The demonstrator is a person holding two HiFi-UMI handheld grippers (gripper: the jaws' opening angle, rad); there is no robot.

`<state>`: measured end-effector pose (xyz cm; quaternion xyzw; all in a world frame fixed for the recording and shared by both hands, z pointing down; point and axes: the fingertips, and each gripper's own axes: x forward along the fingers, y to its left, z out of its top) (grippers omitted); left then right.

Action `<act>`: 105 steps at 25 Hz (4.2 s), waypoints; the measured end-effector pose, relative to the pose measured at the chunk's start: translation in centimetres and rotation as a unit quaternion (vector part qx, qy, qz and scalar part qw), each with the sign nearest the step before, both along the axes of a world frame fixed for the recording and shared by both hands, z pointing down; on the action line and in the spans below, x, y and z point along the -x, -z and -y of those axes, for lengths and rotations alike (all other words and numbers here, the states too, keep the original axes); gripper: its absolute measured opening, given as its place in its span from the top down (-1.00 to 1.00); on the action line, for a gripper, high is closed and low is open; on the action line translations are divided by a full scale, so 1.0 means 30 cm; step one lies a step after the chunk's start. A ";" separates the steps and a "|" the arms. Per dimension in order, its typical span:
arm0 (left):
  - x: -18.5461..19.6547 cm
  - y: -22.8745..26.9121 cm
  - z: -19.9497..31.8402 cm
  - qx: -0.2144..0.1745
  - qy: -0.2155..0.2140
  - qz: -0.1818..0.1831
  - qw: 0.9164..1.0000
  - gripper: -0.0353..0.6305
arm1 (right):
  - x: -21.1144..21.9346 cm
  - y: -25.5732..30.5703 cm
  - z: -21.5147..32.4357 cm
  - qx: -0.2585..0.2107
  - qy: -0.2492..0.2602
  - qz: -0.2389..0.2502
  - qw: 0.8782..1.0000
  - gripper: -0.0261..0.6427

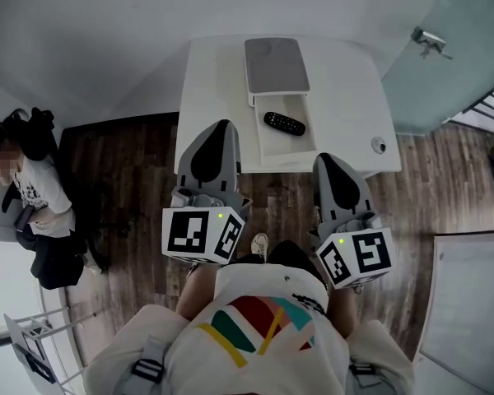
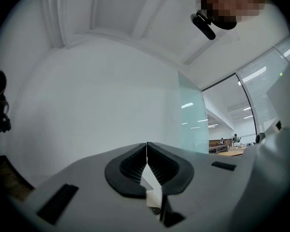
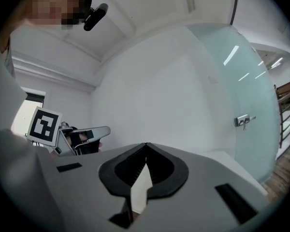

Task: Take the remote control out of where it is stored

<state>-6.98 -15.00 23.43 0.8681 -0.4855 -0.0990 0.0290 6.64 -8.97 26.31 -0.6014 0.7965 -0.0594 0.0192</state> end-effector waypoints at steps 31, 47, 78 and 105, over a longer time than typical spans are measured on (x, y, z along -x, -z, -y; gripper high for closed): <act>-0.384 -0.023 0.478 0.030 0.027 0.063 0.997 0.87 | -0.267 -0.063 0.547 0.032 0.131 0.015 0.991 0.92; -0.289 -0.071 0.571 0.057 0.043 0.040 0.997 0.87 | -0.175 -0.082 0.632 0.040 0.173 0.023 0.984 0.92; -0.095 -0.569 0.605 0.177 0.094 0.095 0.975 0.87 | -0.027 -0.957 0.608 0.405 0.346 -0.381 0.756 -0.01; -0.070 -0.636 0.634 0.217 0.101 0.041 0.970 0.87 | -0.045 -1.039 0.595 0.463 0.364 -0.452 0.670 0.07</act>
